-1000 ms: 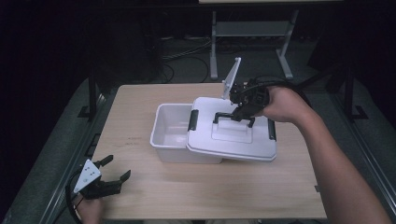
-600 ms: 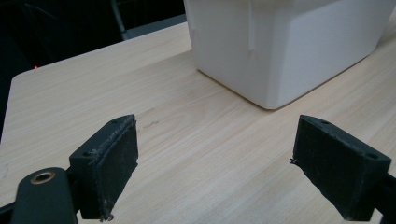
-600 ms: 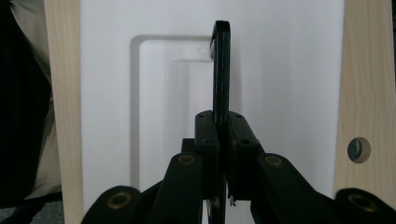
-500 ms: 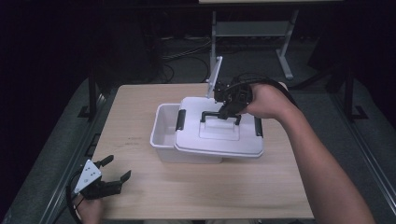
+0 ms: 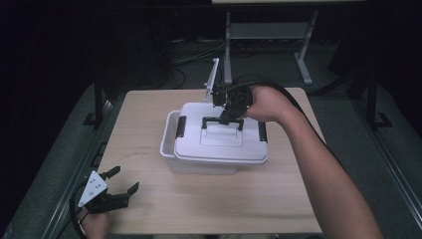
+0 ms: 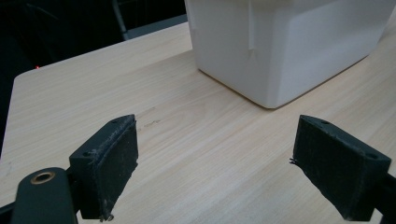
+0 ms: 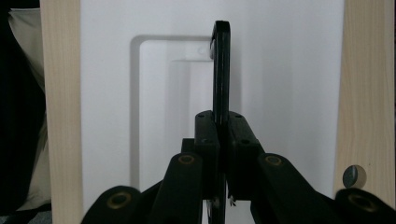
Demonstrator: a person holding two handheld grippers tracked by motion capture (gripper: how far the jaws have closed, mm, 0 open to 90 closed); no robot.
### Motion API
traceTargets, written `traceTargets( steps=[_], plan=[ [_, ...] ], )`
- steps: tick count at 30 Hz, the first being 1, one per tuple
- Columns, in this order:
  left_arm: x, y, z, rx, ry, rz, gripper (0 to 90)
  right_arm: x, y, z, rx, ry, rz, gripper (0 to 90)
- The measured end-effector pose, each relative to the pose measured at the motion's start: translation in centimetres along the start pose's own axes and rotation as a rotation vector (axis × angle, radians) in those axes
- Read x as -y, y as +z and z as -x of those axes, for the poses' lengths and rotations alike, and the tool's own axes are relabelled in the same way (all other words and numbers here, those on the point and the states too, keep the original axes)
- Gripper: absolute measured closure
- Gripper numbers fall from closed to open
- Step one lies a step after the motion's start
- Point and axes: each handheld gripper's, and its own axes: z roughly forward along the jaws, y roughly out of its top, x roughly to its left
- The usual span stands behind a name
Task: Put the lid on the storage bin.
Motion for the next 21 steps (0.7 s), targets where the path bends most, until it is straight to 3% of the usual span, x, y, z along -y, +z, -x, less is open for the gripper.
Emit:
traceTargets(
  steps=[21],
  plan=[
    [0.1,-0.2,0.0,-0.006,0.007,-0.003,13.5,-2.7,2.1,1.3,-0.025,-0.010,0.003,84.4]
  ],
)
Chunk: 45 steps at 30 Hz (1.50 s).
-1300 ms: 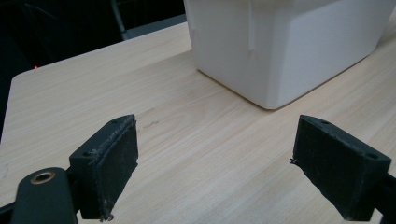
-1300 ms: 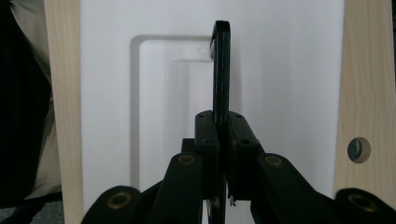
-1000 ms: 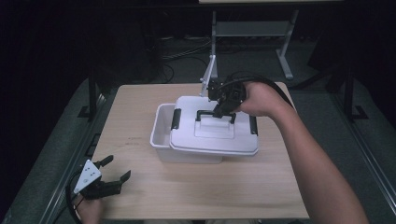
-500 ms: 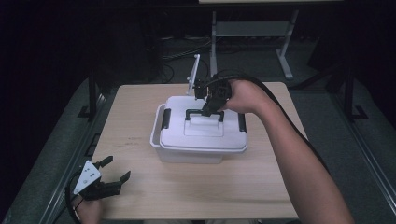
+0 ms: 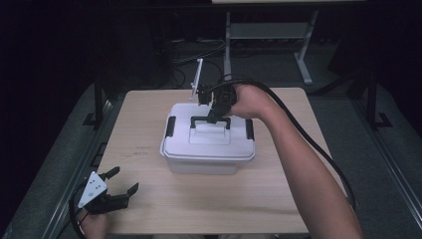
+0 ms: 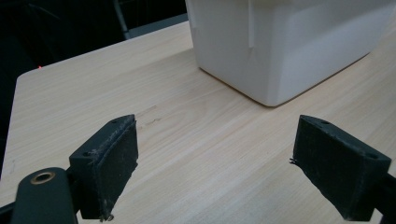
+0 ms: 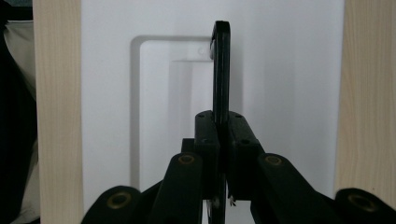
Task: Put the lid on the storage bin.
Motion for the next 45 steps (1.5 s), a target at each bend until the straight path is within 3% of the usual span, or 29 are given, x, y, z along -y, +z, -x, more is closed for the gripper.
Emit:
traceTargets(
  steps=[22,45],
  plan=[
    [0.0,-0.1,0.0,-0.003,0.001,0.000,13.5,-2.1,2.3,1.8,-0.024,0.001,-0.001,84.3],
    [0.0,-0.2,0.0,-0.004,0.004,0.000,13.5,-2.2,3.6,2.9,-0.043,0.009,-0.016,84.3]
  ],
)
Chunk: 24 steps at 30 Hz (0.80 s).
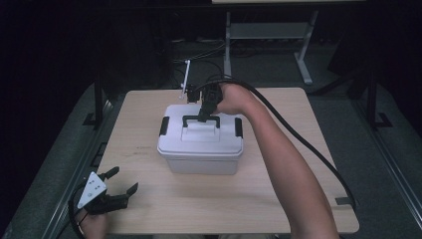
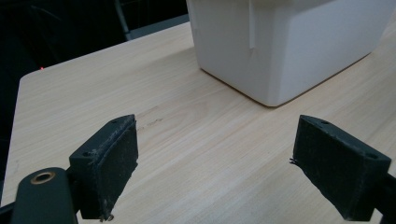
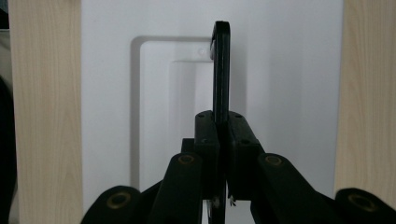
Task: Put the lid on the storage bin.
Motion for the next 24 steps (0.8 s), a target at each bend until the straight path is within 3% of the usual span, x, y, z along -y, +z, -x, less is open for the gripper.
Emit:
traceTargets(
  steps=[24],
  plan=[
    [-0.05,-0.03,-0.01,-0.004,0.003,0.006,13.5,0.33,0.50,-0.07,-0.009,0.005,-0.010,84.2]
  ],
)
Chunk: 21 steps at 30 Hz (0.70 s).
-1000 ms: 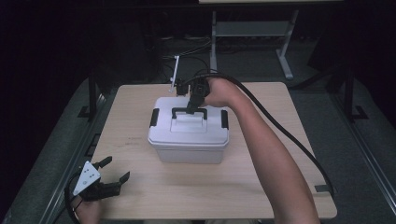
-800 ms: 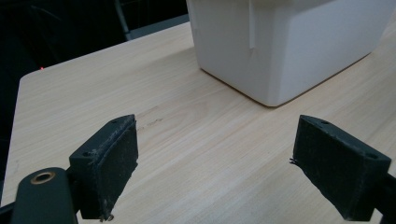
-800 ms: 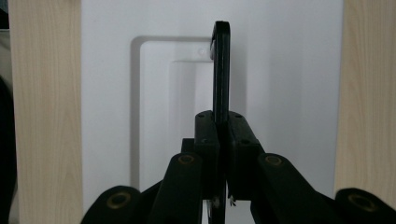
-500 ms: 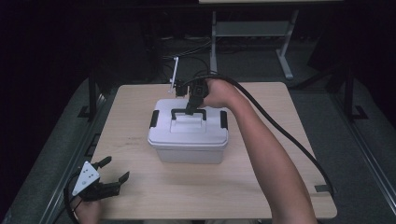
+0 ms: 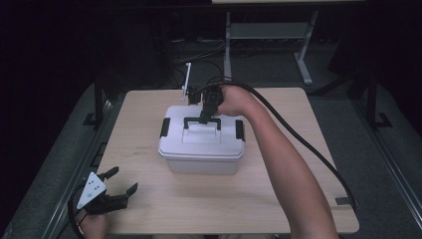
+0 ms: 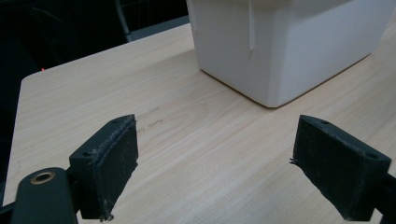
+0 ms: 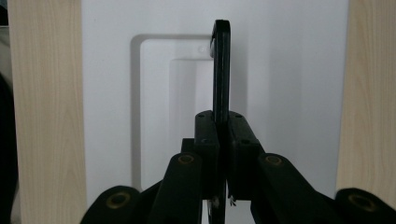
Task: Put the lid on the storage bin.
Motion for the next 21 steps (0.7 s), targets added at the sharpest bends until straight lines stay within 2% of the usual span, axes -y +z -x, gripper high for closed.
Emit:
traceTargets(
  steps=[21],
  plan=[
    [0.02,0.02,0.00,0.003,-0.005,0.002,13.5,-0.12,0.87,0.30,-0.005,0.009,0.002,84.0]
  ],
)
